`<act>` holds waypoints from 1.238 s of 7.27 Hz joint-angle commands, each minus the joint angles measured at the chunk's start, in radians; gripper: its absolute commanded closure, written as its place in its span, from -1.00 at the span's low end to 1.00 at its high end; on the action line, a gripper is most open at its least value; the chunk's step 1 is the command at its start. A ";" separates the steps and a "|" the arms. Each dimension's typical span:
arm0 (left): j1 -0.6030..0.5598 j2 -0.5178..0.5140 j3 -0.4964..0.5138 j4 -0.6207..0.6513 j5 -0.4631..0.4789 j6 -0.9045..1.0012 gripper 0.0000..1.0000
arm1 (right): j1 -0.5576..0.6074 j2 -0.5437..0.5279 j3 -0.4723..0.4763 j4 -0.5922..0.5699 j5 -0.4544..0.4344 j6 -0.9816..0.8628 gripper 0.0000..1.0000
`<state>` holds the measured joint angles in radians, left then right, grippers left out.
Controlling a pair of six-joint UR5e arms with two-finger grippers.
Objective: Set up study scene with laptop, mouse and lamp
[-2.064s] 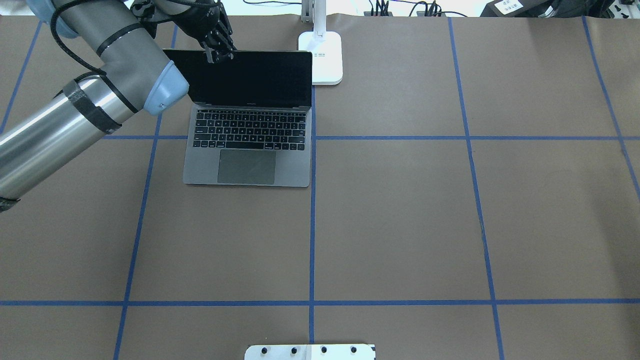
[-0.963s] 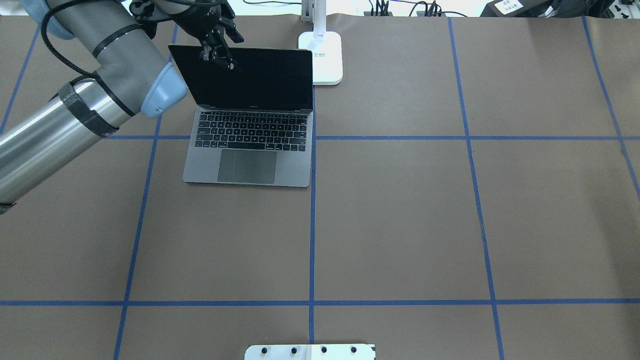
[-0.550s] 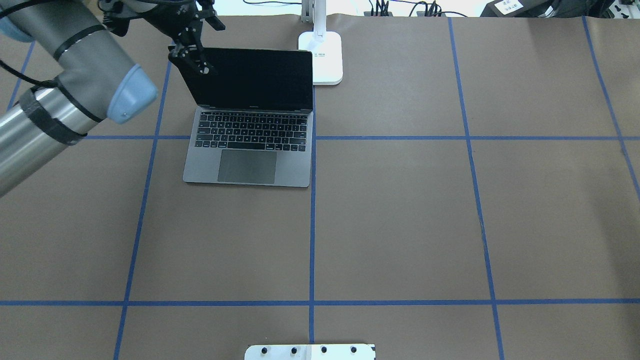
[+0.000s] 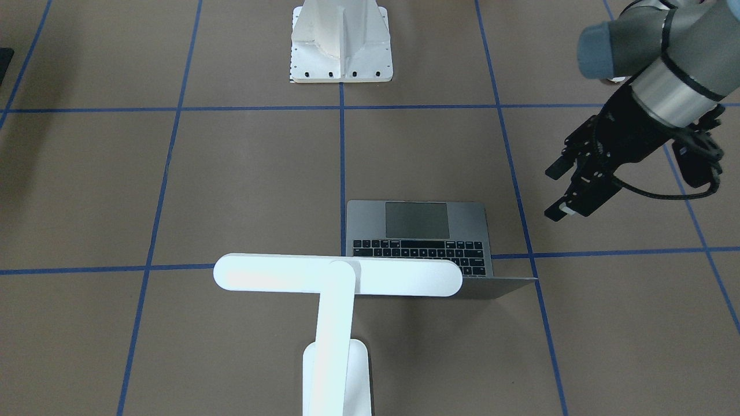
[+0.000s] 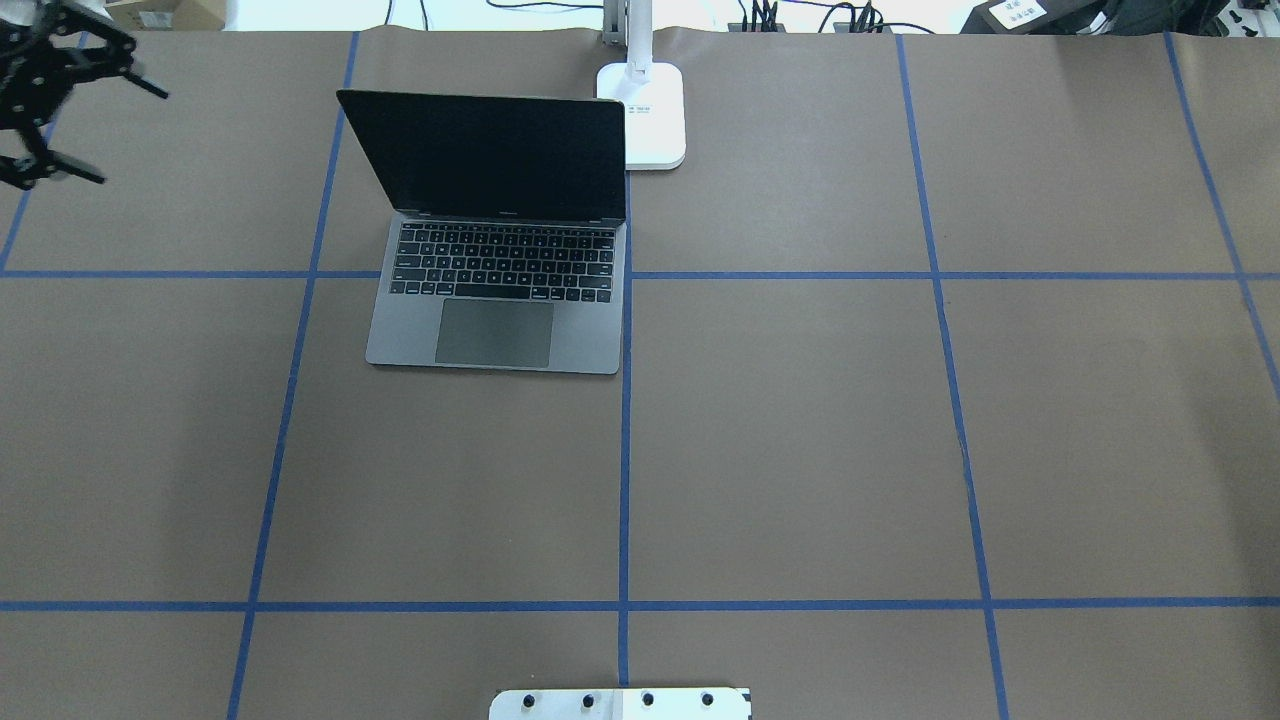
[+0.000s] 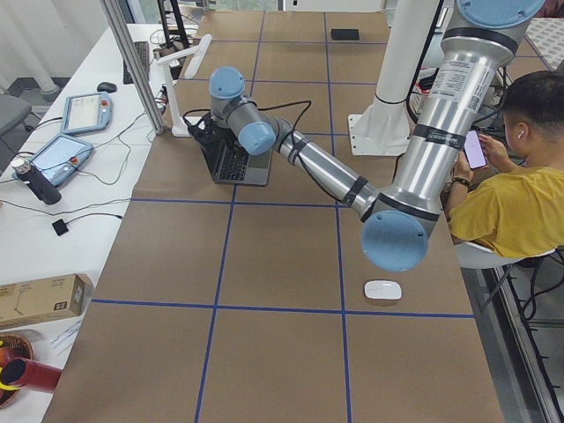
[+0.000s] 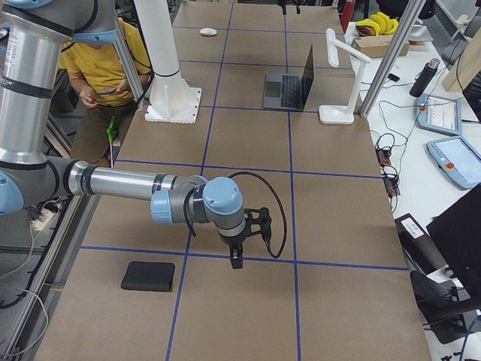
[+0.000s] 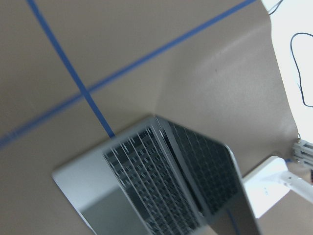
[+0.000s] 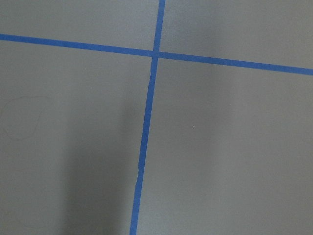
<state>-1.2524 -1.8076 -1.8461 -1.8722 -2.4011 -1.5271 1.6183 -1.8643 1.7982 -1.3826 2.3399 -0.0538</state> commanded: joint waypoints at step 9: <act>-0.303 0.281 0.232 0.048 -0.003 1.200 -1.00 | 0.023 -0.016 0.153 -0.214 -0.019 0.575 -1.00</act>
<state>-1.5506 -1.5438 -1.6161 -1.8185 -2.4038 -0.3323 1.6406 -1.8916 1.9170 -1.5886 2.2994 0.3578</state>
